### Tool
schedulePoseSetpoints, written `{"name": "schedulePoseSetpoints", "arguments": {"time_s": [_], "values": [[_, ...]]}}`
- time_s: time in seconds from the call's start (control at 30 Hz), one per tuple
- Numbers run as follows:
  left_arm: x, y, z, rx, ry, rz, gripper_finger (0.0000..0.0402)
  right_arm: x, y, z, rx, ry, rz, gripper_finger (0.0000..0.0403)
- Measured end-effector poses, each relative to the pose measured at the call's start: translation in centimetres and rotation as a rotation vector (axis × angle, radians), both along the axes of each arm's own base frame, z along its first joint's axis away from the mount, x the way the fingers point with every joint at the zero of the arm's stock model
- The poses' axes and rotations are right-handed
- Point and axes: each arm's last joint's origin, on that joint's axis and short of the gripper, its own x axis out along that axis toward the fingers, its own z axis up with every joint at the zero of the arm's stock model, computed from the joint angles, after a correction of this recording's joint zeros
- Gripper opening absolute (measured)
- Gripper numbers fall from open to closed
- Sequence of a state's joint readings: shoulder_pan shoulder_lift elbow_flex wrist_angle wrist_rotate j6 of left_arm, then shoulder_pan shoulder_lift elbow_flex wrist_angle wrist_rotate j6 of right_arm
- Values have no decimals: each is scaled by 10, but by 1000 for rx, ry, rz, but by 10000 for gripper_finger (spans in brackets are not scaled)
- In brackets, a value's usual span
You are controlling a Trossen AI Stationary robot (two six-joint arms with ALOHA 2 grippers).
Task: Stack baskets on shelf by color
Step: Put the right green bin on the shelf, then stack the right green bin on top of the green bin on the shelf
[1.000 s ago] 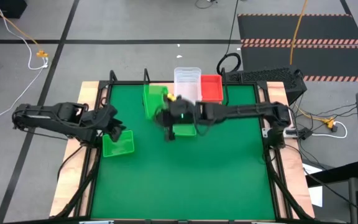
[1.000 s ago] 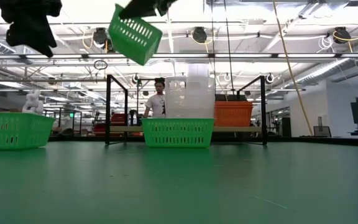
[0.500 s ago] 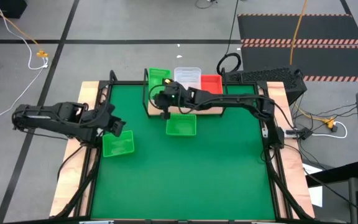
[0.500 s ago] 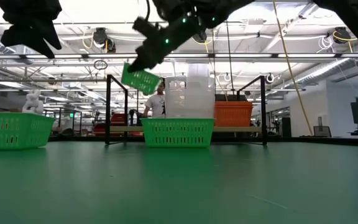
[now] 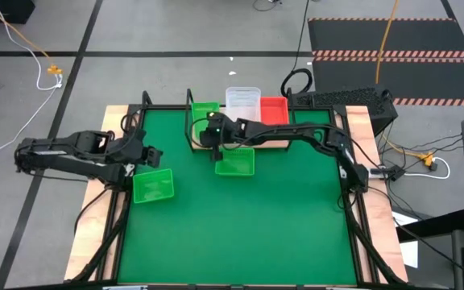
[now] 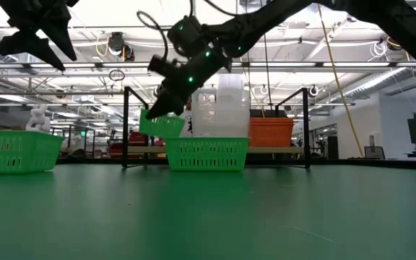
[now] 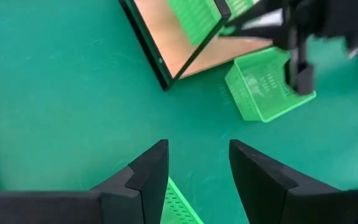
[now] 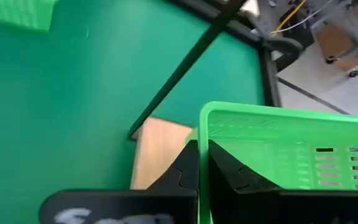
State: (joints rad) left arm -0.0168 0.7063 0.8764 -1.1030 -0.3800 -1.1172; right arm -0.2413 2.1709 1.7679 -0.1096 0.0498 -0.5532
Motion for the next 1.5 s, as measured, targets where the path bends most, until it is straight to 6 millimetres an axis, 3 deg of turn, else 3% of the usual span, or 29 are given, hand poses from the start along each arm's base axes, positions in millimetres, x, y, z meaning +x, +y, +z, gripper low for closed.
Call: {"name": "schedulePoseSetpoints", "arguments": {"time_s": [0.17, 0.83, 1.2, 1.3, 1.37, 1.5], "values": [[0, 1, 0, -17, -11, 30, 170, 5, -1, -16, 1, 13, 1, 0], [0, 1, 0, -13, -6, 18, 170, 5, -3, -14, 53, -27, -130, 32], [0, 1, 0, -6, 0, 6, 170, 6, -3, -11, -75, -25, -184, 133], [0, 0, 0, -12, 0, 1, 170, 3, 5, 7, -140, -41, -189, 157], [0, 0, 0, -11, 5, -13, 170, -1, 14, 30, -150, -82, -158, 166], [0, 0, 0, 12, 21, -45, 170, -17, 34, 72, -48, -140, -101, 170]]}}
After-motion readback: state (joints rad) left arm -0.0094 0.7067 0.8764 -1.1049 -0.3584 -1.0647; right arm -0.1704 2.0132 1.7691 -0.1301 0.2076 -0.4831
